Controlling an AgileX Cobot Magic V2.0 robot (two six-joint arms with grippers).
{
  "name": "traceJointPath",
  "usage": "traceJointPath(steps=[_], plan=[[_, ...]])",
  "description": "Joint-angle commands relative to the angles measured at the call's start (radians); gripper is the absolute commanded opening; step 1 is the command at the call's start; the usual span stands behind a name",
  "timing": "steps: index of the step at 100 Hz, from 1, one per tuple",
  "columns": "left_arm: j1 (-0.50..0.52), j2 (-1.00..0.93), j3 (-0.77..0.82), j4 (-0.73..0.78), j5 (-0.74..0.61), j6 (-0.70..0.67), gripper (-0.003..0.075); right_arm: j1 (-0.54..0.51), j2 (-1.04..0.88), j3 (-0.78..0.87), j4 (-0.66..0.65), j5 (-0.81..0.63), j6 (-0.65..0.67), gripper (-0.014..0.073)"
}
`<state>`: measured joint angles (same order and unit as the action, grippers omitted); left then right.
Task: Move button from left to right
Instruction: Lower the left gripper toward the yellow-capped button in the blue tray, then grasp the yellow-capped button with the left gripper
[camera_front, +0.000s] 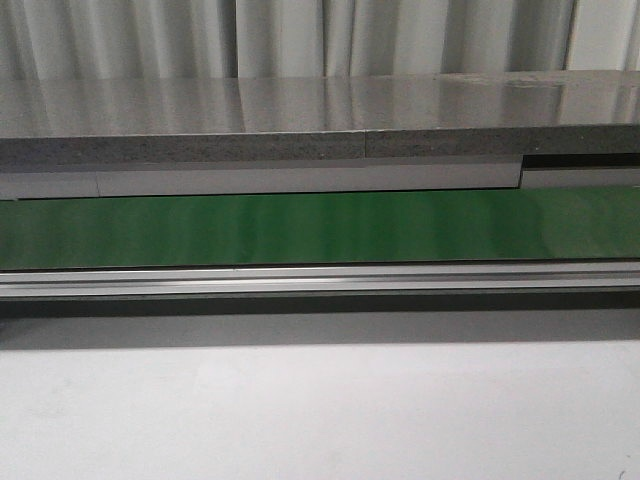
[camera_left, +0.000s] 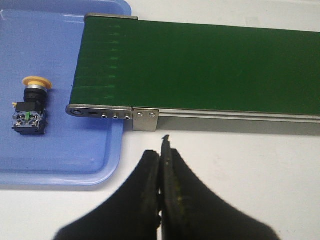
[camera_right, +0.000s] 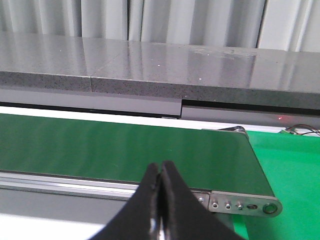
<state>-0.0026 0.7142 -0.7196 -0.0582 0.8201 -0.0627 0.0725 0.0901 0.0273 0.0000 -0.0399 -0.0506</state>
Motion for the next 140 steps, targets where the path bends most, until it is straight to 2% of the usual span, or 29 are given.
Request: traceJointPath(steps=[1, 21, 28, 40, 57, 66, 91, 104, 116, 140], plan=[[-0.006, 0.019, -0.036, -0.013, -0.052, -0.007, -0.0020, -0.003, 0.005, -0.014, -0.006, -0.077, -0.005, -0.0067], [-0.006, 0.027, -0.036, -0.013, -0.015, -0.005, -0.0014, -0.003, 0.005, -0.014, -0.006, -0.077, -0.005, -0.0067], [-0.006, 0.027, -0.036, -0.013, -0.004, 0.004, 0.0024, -0.003, 0.005, -0.014, -0.006, -0.077, -0.005, -0.0067], [-0.006, 0.027, -0.036, -0.013, 0.006, 0.004, 0.0150, -0.003, 0.005, -0.014, -0.006, -0.077, -0.005, -0.0067], [-0.006, 0.027, -0.036, -0.011, 0.006, 0.004, 0.0403, -0.003, 0.005, -0.014, -0.006, -0.077, -0.005, -0.0067], [-0.006, 0.027, -0.036, -0.011, -0.005, 0.004, 0.0466, -0.003, 0.005, -0.014, -0.006, -0.077, -0.005, -0.0067], [-0.003, 0.027, -0.038, -0.017, -0.019, 0.004, 0.0462, -0.003, 0.005, -0.014, -0.006, -0.077, -0.005, -0.0067], [0.012, 0.079, -0.099, 0.029, 0.070, 0.004, 0.0462, -0.003, 0.005, -0.014, -0.006, -0.077, -0.005, -0.0067], [0.060, 0.178, -0.205, 0.111, 0.170, 0.004, 0.0462, -0.003, 0.005, -0.014, -0.006, -0.077, -0.005, -0.0067], [0.192, 0.376, -0.375, 0.152, 0.173, 0.004, 0.0462, -0.003, 0.005, -0.014, -0.006, -0.077, -0.005, -0.0067]])
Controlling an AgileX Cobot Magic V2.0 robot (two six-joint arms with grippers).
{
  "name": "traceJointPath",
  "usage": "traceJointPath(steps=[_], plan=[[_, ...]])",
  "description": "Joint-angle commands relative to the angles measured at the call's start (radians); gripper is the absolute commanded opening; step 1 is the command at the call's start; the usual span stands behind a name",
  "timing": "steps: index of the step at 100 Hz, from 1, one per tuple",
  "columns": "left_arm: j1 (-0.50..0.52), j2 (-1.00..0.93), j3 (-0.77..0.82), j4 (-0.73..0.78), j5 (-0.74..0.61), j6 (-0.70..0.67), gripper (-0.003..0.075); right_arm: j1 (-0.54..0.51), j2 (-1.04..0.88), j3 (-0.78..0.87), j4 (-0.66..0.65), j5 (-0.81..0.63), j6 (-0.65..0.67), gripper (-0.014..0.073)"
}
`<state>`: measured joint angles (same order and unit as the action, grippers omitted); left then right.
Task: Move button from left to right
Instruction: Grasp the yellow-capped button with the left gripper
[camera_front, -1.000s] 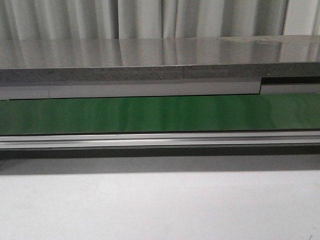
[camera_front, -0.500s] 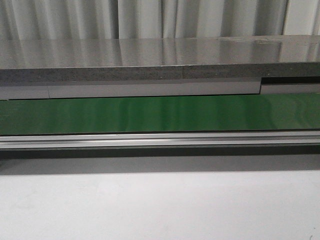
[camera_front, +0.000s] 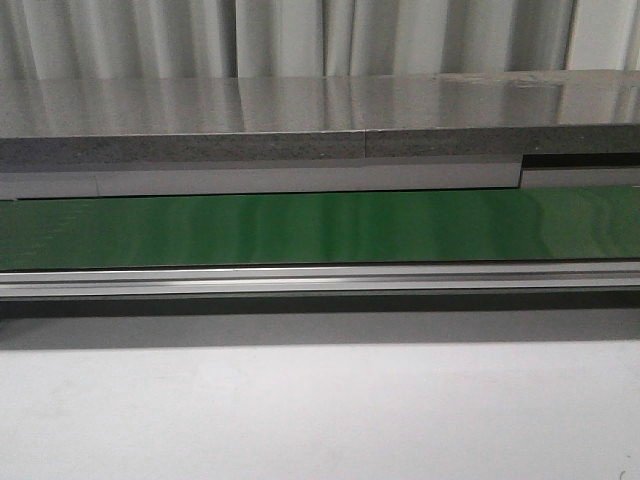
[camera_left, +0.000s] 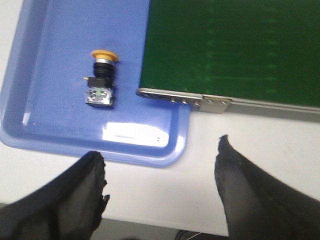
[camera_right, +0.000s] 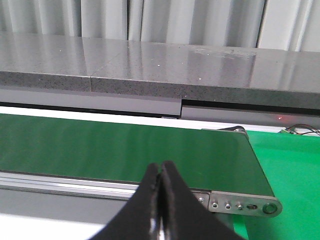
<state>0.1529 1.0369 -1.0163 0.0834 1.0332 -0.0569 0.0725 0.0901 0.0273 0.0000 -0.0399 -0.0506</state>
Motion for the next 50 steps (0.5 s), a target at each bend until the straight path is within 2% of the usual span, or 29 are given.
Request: traceJointPath(steps=[1, 19, 50], plan=[[0.044, 0.067, -0.082, 0.010, -0.040, -0.002, 0.0462, -0.003, 0.005, -0.014, -0.006, -0.077, -0.005, -0.0067], [0.108, 0.234, -0.166, 0.010, -0.058, 0.019, 0.0462, -0.003, 0.005, -0.014, -0.006, -0.077, -0.005, -0.0067], [0.154, 0.532, -0.279, 0.012, -0.078, 0.026, 0.0462, -0.003, 0.005, -0.014, -0.006, -0.077, -0.005, -0.0067]])
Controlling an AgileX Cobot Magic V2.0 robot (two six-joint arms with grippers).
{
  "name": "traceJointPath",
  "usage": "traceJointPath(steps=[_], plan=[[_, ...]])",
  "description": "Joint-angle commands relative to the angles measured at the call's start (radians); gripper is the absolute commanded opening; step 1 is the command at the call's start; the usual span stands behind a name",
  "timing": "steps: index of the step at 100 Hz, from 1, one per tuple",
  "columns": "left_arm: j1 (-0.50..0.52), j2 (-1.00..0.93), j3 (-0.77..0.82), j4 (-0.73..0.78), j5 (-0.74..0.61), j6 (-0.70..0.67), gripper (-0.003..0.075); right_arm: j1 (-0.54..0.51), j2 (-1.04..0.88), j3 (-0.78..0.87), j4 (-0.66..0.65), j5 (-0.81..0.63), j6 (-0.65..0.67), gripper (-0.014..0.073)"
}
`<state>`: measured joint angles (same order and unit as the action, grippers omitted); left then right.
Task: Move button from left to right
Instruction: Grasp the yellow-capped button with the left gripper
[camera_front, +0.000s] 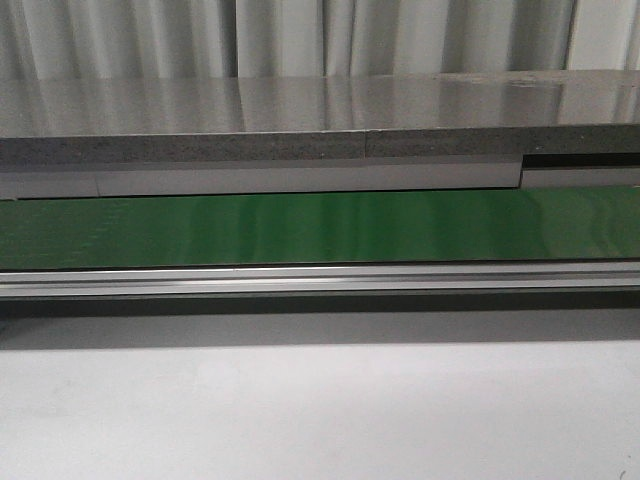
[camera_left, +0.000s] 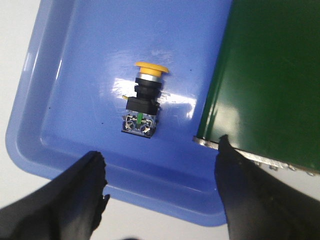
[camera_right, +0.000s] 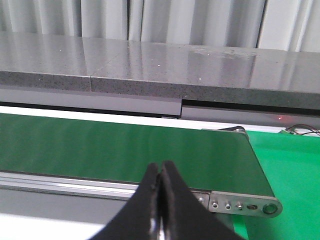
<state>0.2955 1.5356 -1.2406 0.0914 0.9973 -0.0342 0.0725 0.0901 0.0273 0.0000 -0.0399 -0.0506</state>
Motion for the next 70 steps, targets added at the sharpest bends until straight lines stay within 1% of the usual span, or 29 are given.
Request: traceJointPath(steps=[1, 19, 35, 70], plan=[[0.010, 0.039, -0.059, 0.004, -0.042, 0.003, 0.0462, -0.003, 0.005, -0.014, -0.006, -0.077, -0.005, -0.0067], [0.012, 0.173, -0.111, 0.024, -0.042, 0.003, 0.0462, -0.003, 0.005, -0.014, -0.006, -0.077, -0.005, -0.0067], [0.015, 0.255, -0.147, 0.040, -0.040, 0.003, 0.0462, -0.003, 0.005, -0.014, -0.006, -0.077, -0.005, -0.0067], [0.056, 0.336, -0.174, 0.031, -0.032, 0.003, 0.0462, -0.003, 0.005, -0.014, -0.006, -0.077, -0.005, -0.0067]])
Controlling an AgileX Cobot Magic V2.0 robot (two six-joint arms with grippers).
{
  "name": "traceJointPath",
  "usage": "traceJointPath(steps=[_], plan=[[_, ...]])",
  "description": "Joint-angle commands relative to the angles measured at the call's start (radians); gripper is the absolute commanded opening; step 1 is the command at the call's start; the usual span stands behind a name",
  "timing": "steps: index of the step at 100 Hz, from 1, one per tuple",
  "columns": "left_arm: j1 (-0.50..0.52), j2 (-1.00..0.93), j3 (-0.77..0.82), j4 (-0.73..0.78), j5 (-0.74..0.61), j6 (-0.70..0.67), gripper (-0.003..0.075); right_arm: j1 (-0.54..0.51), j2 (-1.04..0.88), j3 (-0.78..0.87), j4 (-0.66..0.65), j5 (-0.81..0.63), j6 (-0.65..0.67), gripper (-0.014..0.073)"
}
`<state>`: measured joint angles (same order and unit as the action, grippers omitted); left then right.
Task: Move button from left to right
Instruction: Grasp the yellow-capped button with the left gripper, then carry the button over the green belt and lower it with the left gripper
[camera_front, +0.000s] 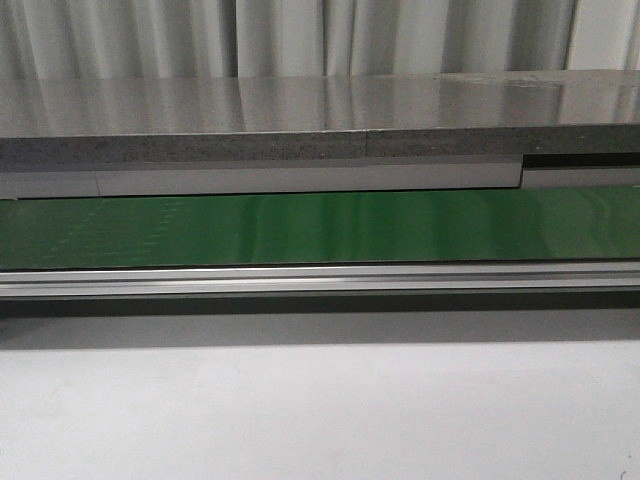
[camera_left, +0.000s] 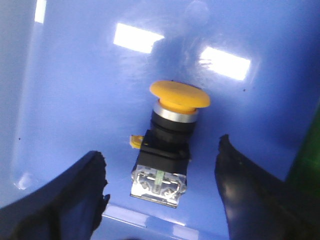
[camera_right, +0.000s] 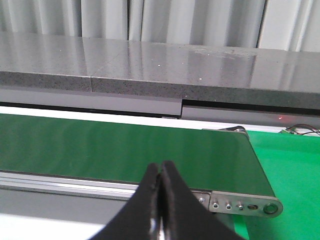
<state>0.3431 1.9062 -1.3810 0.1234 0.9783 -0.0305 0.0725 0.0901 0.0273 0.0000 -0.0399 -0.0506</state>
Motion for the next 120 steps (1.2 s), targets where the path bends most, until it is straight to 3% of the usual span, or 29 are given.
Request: traceJointPath(steps=[1, 81, 93, 112, 120], plan=[[0.009, -0.034, -0.033, -0.003, -0.011, -0.001, 0.0462, -0.003, 0.005, -0.014, -0.006, -0.077, -0.005, -0.0067], [0.009, 0.069, -0.033, -0.036, -0.010, 0.030, 0.0449, -0.003, 0.005, -0.014, -0.006, -0.077, -0.005, -0.0067], [0.009, 0.069, -0.033, -0.030, -0.012, 0.030, 0.0358, -0.003, 0.005, -0.014, -0.006, -0.077, -0.005, -0.0067], [0.009, 0.069, -0.045, -0.029, 0.004, 0.030, 0.0099, -0.003, 0.005, -0.014, -0.006, -0.077, -0.005, -0.0067], [0.009, 0.065, -0.072, -0.028, 0.033, 0.030, 0.0035, -0.003, 0.005, -0.014, -0.006, -0.077, -0.005, -0.0067]])
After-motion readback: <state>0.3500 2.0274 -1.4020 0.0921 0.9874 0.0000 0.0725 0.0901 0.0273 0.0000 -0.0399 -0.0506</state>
